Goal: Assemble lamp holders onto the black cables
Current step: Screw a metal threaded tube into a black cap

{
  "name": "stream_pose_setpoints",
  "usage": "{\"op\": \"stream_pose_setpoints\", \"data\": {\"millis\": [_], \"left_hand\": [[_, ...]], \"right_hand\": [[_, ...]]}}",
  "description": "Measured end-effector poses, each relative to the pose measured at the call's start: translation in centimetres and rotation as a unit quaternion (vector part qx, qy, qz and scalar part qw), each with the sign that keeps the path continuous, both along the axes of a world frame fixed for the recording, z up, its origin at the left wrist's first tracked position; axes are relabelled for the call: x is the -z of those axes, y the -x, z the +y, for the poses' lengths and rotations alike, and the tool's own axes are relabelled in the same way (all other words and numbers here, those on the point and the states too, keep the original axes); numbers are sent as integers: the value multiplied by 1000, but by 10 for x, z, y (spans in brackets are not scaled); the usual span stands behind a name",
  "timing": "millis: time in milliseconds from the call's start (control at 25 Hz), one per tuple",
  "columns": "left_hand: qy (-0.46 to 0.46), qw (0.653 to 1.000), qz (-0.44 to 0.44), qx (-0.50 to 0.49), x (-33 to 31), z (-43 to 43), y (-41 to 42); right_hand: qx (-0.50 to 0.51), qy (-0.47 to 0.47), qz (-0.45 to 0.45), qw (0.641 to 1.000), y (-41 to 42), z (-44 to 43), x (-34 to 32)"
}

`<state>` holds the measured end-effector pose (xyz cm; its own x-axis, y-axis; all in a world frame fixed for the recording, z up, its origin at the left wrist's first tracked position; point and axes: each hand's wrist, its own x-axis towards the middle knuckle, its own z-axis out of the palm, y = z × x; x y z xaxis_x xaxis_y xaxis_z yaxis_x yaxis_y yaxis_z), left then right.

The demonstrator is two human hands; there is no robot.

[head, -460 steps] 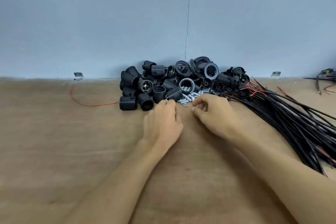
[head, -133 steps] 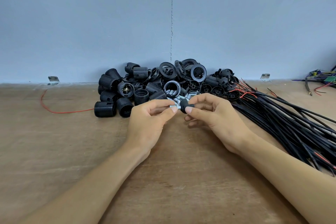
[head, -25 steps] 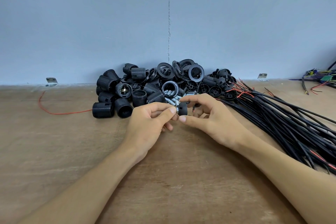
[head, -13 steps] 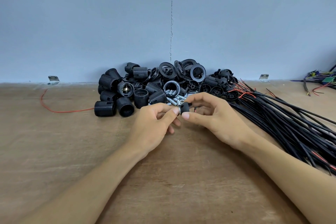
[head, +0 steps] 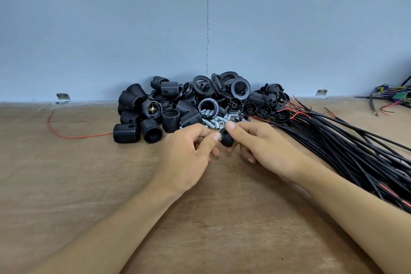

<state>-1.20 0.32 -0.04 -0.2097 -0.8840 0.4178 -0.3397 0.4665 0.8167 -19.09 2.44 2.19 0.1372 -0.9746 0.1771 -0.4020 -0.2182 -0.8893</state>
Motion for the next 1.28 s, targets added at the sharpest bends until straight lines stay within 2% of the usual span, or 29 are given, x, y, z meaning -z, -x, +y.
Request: {"op": "stream_pose_setpoints", "data": {"millis": [240, 440, 560, 720, 800, 920, 1040, 1160, 1280], "left_hand": [[46, 999, -16, -5, 2, 1, 2], [-18, 1000, 10, -8, 4, -5, 0], [-33, 999, -4, -11, 6, -7, 0], [38, 997, -71, -2, 9, -7, 1], [70, 995, -65, -1, 11, -7, 3], [56, 997, -2, -59, 10, -8, 3], [-1, 985, 128, -111, 6, -13, 0], [-139, 944, 280, -109, 1, -22, -4], [-191, 909, 354, -111, -1, -27, -6]], "right_hand": [[5, -19, -9, 1000, -1, -1, 1], [42, 27, -65, 997, 5, -7, 12], [41, 27, -59, 997, 8, -10, 14], [13, 26, -99, 995, 3, -10, 15], [-2, 15, -129, 992, 1, -10, 16], [20, 21, -101, 994, -1, -8, 15], [74, 62, -20, 995, -1, -7, 17], [79, 99, 65, 990, -3, -6, 19], [75, 126, 138, 980, -6, -8, 20]]}}
